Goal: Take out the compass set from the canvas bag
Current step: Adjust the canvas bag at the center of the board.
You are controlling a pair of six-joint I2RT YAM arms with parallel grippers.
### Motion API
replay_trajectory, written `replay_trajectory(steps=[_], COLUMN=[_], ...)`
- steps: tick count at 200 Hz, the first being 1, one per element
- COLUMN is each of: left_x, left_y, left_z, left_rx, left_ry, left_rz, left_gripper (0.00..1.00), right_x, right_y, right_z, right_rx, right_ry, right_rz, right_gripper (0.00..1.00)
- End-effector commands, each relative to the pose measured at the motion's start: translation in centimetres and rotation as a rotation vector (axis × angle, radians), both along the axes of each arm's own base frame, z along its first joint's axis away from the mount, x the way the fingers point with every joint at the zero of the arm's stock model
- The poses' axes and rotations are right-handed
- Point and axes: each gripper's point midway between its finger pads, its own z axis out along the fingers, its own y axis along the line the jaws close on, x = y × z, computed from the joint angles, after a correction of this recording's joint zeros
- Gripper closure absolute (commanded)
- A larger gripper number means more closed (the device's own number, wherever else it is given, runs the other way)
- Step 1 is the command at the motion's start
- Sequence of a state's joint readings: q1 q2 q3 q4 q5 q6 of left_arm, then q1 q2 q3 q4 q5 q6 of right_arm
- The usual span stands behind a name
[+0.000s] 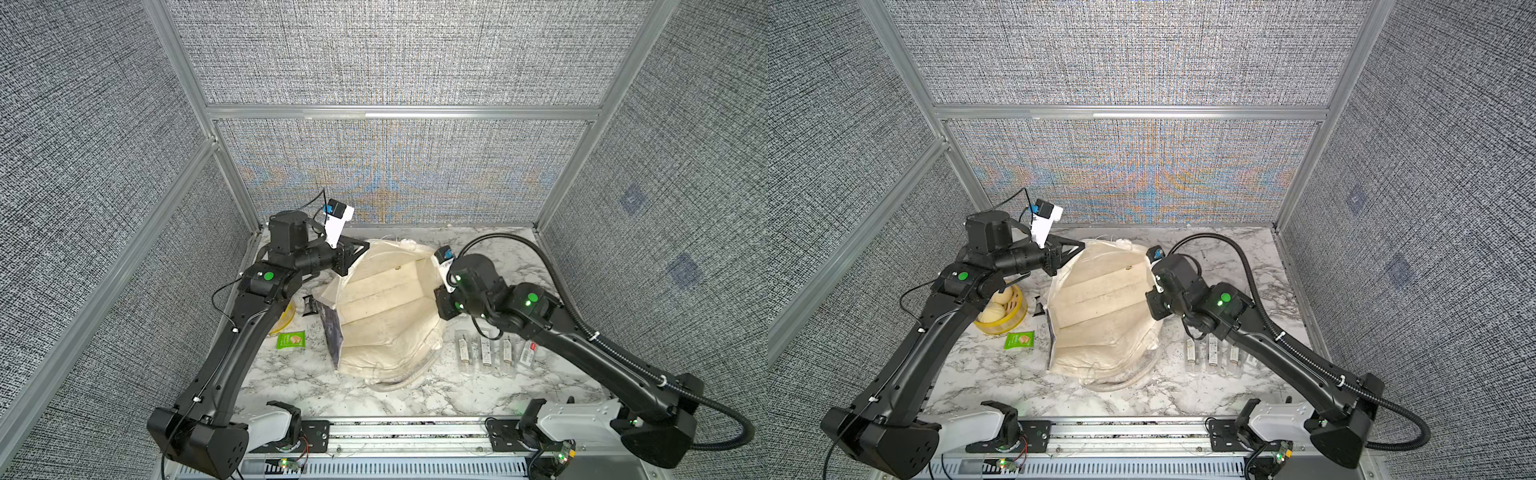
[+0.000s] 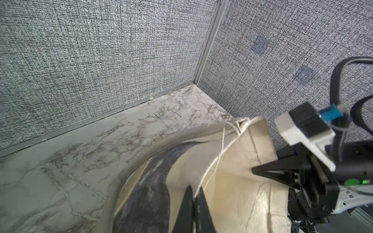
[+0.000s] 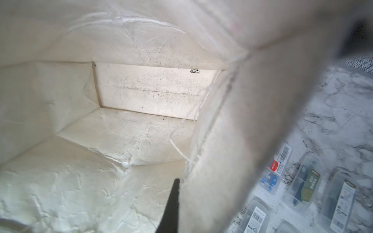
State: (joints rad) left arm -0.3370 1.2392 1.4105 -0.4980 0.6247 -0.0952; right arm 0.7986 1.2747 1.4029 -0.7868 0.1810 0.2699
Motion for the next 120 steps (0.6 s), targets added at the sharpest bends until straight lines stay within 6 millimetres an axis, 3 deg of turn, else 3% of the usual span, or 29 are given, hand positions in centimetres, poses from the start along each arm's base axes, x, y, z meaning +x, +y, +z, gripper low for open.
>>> replay_trajectory(steps=[1,2,4,6,10,36,60,101,120], left_x=[-1.0,-1.1,-1.2,-1.3,-1.5,-3.2,-4.8,-8.7,-10.4], left_y=[1.6,1.7,1.9,2.1,2.6,5.1,7.1,6.5,7.5], left_z=[0.5,0.5,0.6,0.8,0.9,1.7,0.6,-3.3,-4.3], left_rx=[0.063,0.065,0.070,0.075,0.087,0.150,0.203,0.115,0.086], left_ry=[-0.005,-0.005,-0.008,-0.009,-0.012,0.010,0.088,0.326,0.422], left_rz=[0.059,0.061,0.073,0.082,0.104,0.209,0.289,0.296,0.364], left_gripper=[0.66,0.40,0.19,0.13,0.10,0.09,0.09,0.13,0.21], right_x=[-0.4,-0.3,-0.3,-0.2,0.1,1.8,4.0,6.9,7.9], right_y=[0.6,0.5,0.6,0.6,0.7,1.5,1.7,1.7,1.9], right_z=[1.2,1.3,1.5,1.6,1.9,3.4,4.8,5.2,4.7], right_rx=[0.104,0.106,0.112,0.117,0.127,0.190,0.261,0.324,0.327], right_ry=[0.136,0.138,0.144,0.153,0.165,0.261,0.301,0.311,0.308], right_rz=[0.010,0.007,0.007,0.004,-0.001,-0.027,-0.047,-0.073,-0.082], right_gripper=[1.00,1.00,1.00,1.00,1.00,1.00,1.00,1.00,1.00])
